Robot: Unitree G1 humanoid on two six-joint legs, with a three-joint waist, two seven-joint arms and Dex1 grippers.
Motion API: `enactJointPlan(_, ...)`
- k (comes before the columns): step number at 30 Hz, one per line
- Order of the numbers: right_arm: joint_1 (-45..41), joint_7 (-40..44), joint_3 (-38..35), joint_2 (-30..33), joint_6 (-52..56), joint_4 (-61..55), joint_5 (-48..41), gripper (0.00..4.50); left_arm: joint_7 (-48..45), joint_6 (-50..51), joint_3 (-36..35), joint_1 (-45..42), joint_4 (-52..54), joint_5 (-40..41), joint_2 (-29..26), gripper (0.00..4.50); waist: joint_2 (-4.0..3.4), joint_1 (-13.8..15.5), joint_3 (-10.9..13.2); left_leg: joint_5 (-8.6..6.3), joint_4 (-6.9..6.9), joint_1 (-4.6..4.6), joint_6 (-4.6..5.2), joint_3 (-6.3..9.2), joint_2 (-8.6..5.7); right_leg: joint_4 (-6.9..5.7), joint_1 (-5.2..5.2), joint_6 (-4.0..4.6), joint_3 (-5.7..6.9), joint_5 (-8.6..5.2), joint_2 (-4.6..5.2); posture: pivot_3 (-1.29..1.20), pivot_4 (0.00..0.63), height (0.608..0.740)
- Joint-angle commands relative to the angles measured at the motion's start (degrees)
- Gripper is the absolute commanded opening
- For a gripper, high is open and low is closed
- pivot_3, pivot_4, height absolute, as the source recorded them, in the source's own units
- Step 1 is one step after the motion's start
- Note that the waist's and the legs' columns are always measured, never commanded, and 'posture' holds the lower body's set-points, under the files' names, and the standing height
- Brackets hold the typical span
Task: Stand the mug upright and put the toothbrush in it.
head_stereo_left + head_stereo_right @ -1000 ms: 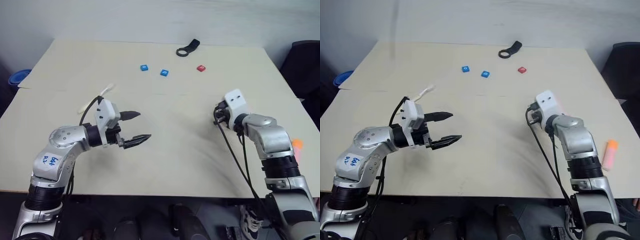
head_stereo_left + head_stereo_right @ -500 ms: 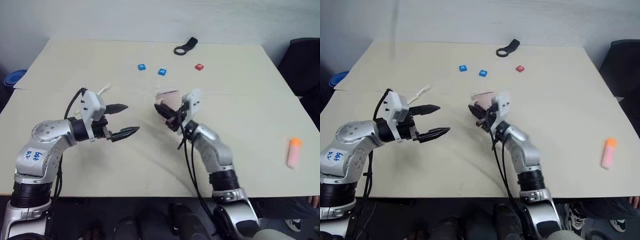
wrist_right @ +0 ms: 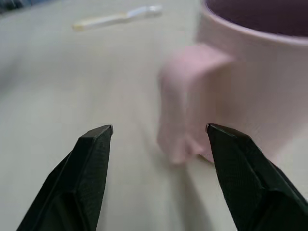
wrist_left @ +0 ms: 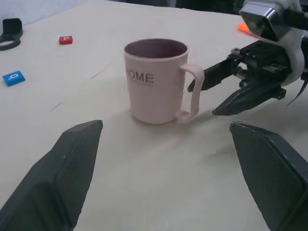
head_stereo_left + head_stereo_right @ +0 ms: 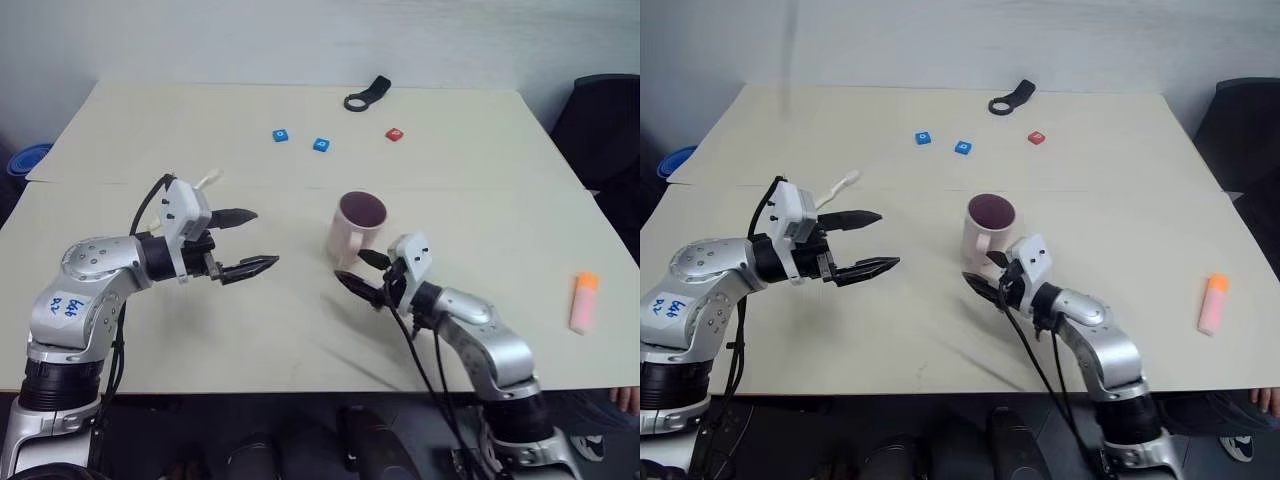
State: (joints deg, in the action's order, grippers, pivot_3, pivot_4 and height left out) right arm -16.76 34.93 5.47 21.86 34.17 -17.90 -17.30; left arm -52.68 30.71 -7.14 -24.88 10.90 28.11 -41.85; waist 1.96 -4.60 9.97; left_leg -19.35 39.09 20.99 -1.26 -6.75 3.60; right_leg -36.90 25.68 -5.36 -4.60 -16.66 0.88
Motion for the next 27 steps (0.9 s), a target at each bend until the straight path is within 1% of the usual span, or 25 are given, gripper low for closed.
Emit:
enactJointPlan(1, 0.2, 1.9, -1.3, 5.8, 5.7, -9.3, -2.0, 3.17, -1.0, -2.9, 0.9, -2.7, -4.9, -3.9, -3.0, 4.5, 0.0, 0.0, 0.0, 0.0, 0.0, 0.0, 0.0, 0.01, 0.01, 0.0, 0.0, 0.0, -0.06, 0.0, -0.06, 0.0, 0.15, 0.74)
enactJointPlan(2, 0.2, 3.3, -1.8, 8.1, 7.0, -11.4, -2.8, 3.17, -0.4, -3.4, 1.9, -4.1, -8.0, -6.3, -4.1, 4.5, 0.0, 0.1, 0.0, -0.01, 0.0, 0.02, -0.02, 0.01, 0.04, 0.03, 0.02, 0.0, -0.12, 0.0, -0.13, 0.0, 0.15, 0.74)
enactJointPlan(4, -0.2, 6.7, -5.9, 12.7, 11.0, -16.0, -8.4, 3.17, 5.2, -5.4, 6.2, -10.2, -19.9, -16.1, -6.7, 4.5, 0.01, 0.3, 0.0, -0.02, -0.01, 0.02, 0.01, -0.02, 0.04, 0.04, 0.05, 0.0, -0.16, 0.0, -0.18, 0.0, 0.15, 0.74)
enactJointPlan(5, -0.5, 7.5, -7.4, 14.1, 12.7, -17.4, -10.6, 3.17, 7.1, -6.5, 7.6, -12.6, -24.4, -19.3, -7.3, 4.5, 0.01, 0.5, 0.0, -0.15, 0.0, 0.01, 0.24, -0.01, 0.03, 0.06, 0.03, -0.01, -0.14, 0.01, -0.21, 0.0, 0.15, 0.74)
enactJointPlan(6, -1.3, 10.2, -11.3, 17.2, 15.8, -19.8, -16.5, 3.35, 11.0, -9.0, 9.1, -18.1, -33.3, -23.2, -7.3, 4.5, 0.03, 0.4, 0.0, -0.18, 0.0, 0.01, 0.3, -0.02, 0.02, 0.05, 0.04, -0.03, -0.17, 0.02, -0.23, 0.0, 0.15, 0.74)
enactJointPlan(7, -2.2, 12.0, -14.5, 19.8, 18.2, -21.5, -20.6, 3.52, 12.6, -12.0, 10.0, -22.7, -40.6, -25.5, -7.2, 4.5, 0.03, 1.0, 0.1, -0.19, 0.0, -0.02, 0.33, -0.02, 0.03, 0.07, 0.03, -0.04, -0.21, 0.03, -0.28, 0.0, 0.15, 0.74)
enactJointPlan(9, -4.4, 12.6, -18.3, 23.2, 21.4, -23.1, -26.1, 4.02, 12.4, -15.6, 11.0, -30.3, -52.8, -27.3, -6.0, 4.5, 0.14, 1.4, 0.1, -0.2, 0.02, 0.06, 0.37, -0.04, 0.0, 0.08, 0.1, -0.07, -0.21, 0.07, -0.29, 0.0, 0.15, 0.74)
enactJointPlan(12, -7.9, 12.0, -21.0, 25.7, 24.2, -23.4, -32.7, 4.02, 11.5, -20.6, 12.0, -38.0, -67.0, -29.9, -3.6, 4.5, 0.18, 1.8, 0.1, -0.29, 0.01, 0.14, 0.45, -0.2, 0.04, 0.27, 0.08, -0.06, -0.1, 0.06, -0.3, 0.0, 0.15, 0.74)
enactJointPlan(14, -9.7, 11.7, -22.1, 26.9, 25.2, -23.4, -36.2, 4.02, 11.5, -23.9, 13.5, -41.6, -74.1, -32.6, -1.8, 4.5, 0.18, 2.2, 0.1, -0.28, 0.0, 0.26, 0.39, -0.45, 0.05, 0.42, 0.1, -0.05, -0.03, 0.06, -0.27, 0.0, 0.15, 0.74)
enactJointPlan(17, -11.0, 10.2, -21.6, 27.8, 25.1, -22.4, -37.5, 4.02, 12.1, -27.2, 15.8, -44.6, -80.6, -36.3, 0.2, 4.5, 0.18, 2.7, 0.1, -0.28, 0.01, 0.33, 0.25, -0.58, 0.07, 0.43, 0.14, -0.06, -0.07, 0.06, -0.25, 0.0, 0.15, 0.74)
enactJointPlan(20, -11.3, 9.5, -20.4, 28.8, 23.9, -22.4, -37.0, 4.02, 14.8, -27.1, 15.8, -46.3, -84.8, -38.1, 1.9, 4.5, 0.19, 3.0, 0.1, -0.33, 0.04, 0.51, 0.24, -0.68, 0.08, 0.43, 0.31, -0.09, -0.12, 0.08, -0.23, 0.0, 0.15, 0.74)
enactJointPlan(23, -11.5, 7.7, -20.1, 28.6, 23.3, -23.1, -37.5, 4.02, 19.6, -25.0, 14.9, -46.8, -87.5, -39.0, 3.7, 4.5, 0.23, 3.1, 0.1, -0.33, 0.09, 0.77, 0.23, -0.76, 0.08, 0.31, 0.67, -0.15, -0.19, 0.11, -0.21, 0.0, 0.15, 0.74)
enactJointPlan(27, -10.7, 5.0, -22.1, 29.0, 23.7, -23.9, -39.4, 4.02, 21.3, -23.0, 13.6, -46.5, -88.6, -39.3, 5.1, 4.5, 0.23, 3.1, 0.1, -0.3, 0.16, 0.79, 0.19, -0.84, 0.08, 0.08, 0.78, -0.16, -0.27, 0.11, -0.2, 0.0, 0.15, 0.74)
